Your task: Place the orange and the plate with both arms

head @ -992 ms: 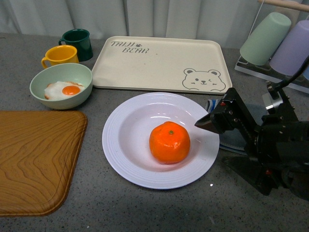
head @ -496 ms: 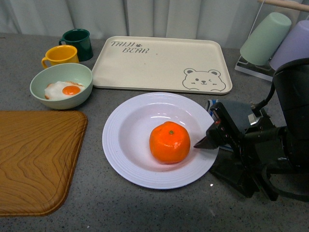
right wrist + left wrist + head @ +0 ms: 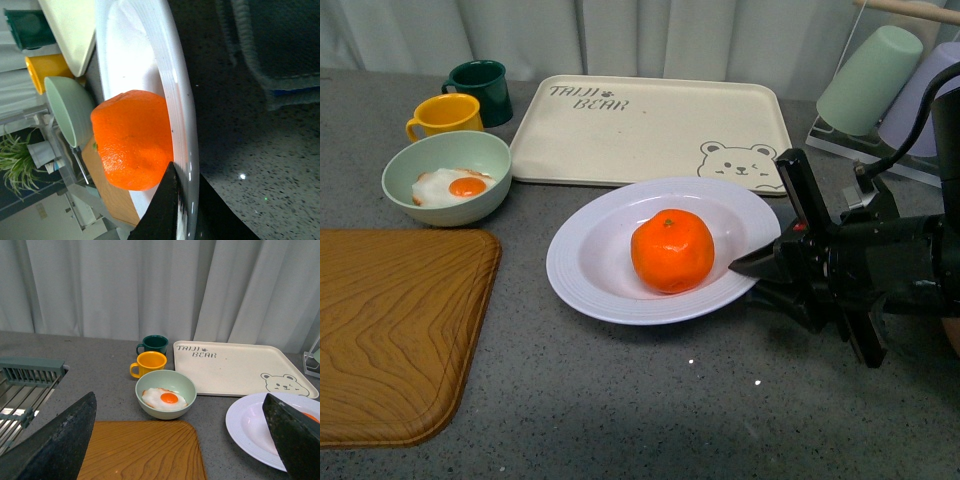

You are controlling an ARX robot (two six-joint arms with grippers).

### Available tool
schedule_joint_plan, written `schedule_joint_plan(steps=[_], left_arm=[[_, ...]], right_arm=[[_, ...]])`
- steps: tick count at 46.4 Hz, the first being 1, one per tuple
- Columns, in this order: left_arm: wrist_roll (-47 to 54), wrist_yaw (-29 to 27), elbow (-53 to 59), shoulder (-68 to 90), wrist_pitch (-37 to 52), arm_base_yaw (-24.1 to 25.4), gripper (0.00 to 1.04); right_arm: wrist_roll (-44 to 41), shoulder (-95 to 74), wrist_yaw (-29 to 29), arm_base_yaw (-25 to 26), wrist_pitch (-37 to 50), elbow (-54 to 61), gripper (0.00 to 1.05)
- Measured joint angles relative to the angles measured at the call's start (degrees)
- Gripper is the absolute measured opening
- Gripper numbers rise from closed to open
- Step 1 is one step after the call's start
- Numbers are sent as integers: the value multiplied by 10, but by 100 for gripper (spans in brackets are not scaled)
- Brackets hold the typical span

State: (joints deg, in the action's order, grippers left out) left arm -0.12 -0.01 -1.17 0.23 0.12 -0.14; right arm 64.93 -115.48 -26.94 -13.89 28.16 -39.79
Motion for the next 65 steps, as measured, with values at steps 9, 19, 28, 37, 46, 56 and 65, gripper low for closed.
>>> schedule_joint_plan(steps=[9,19,28,37,46,56,65], left_arm=[[0,0,0,0,0,0,98],[0,0,0,0,0,0,98],[0,0,0,0,0,0,98],[0,0,0,0,0,0,98],[0,0,0,0,0,0,98],[0,0,0,0,0,0,98],[0,0,0,0,0,0,98]], right_arm=[[43,3,-30,9,158,52,1],[70,9,-50,24,263,63,1],[80,-1,-58,27,284,29,1],[104,-73,-52,31,258,-101,1],[118,-143,-46,30,198,-221,1],[121,-232,-35,23,106,-379,1],[103,-276,-10,19,21,-473,1]])
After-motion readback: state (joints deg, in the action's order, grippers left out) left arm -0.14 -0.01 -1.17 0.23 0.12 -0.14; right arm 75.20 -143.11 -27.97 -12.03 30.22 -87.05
